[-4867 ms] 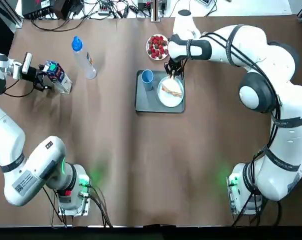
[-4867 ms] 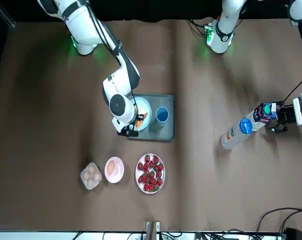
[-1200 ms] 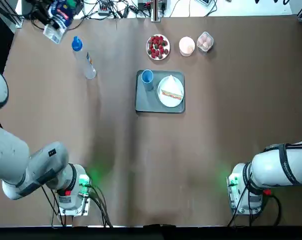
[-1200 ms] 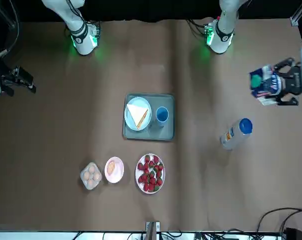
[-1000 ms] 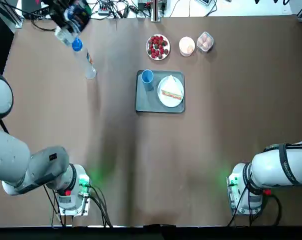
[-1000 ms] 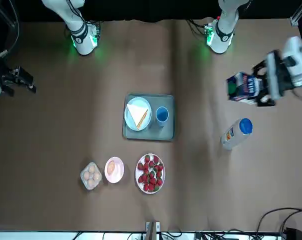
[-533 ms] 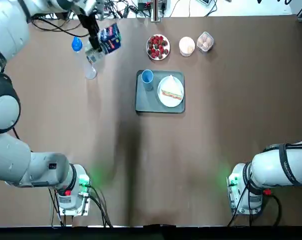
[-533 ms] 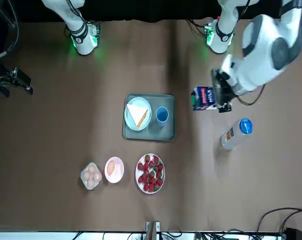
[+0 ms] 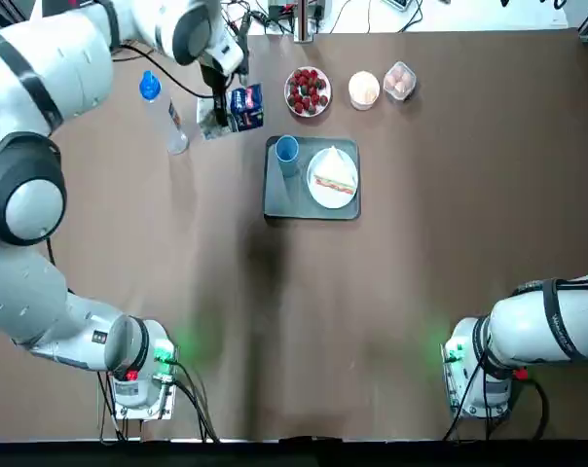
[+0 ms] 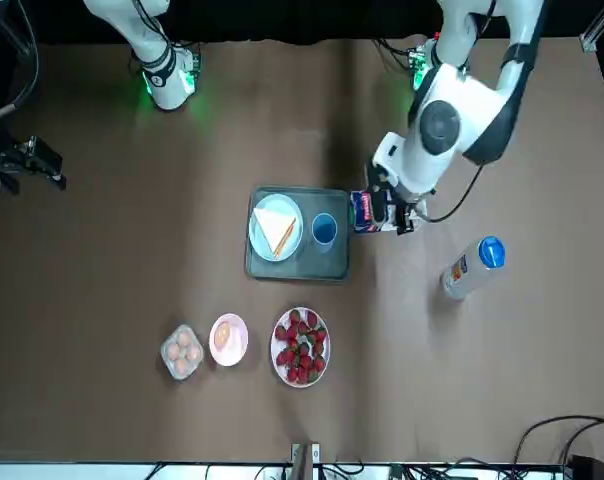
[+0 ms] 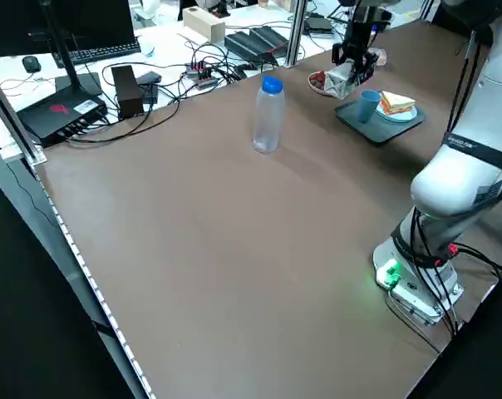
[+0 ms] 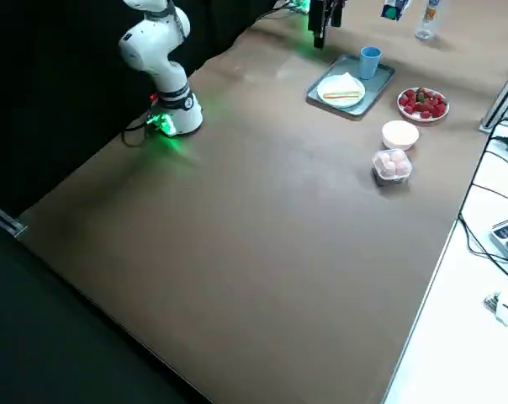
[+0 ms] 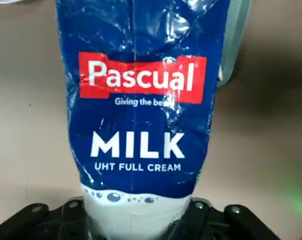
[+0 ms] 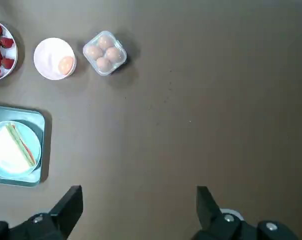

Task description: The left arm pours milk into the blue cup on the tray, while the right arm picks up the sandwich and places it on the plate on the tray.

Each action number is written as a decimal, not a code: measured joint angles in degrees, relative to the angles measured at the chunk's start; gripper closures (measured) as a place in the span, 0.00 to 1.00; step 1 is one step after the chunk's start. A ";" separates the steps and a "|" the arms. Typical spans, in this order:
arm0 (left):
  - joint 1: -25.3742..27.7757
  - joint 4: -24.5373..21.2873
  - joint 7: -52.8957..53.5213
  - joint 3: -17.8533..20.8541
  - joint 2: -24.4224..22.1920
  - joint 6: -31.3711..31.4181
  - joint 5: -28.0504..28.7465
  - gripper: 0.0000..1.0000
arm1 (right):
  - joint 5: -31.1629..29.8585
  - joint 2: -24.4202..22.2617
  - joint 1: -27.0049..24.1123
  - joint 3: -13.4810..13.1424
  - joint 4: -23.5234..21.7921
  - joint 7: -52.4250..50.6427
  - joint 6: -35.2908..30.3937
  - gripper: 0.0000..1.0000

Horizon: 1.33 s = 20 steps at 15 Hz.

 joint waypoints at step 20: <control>-10.24 5.37 -14.92 0.03 10.22 0.58 15.48 0.47 | 0.00 0.00 -0.09 -0.04 -0.34 1.44 -0.08 0.00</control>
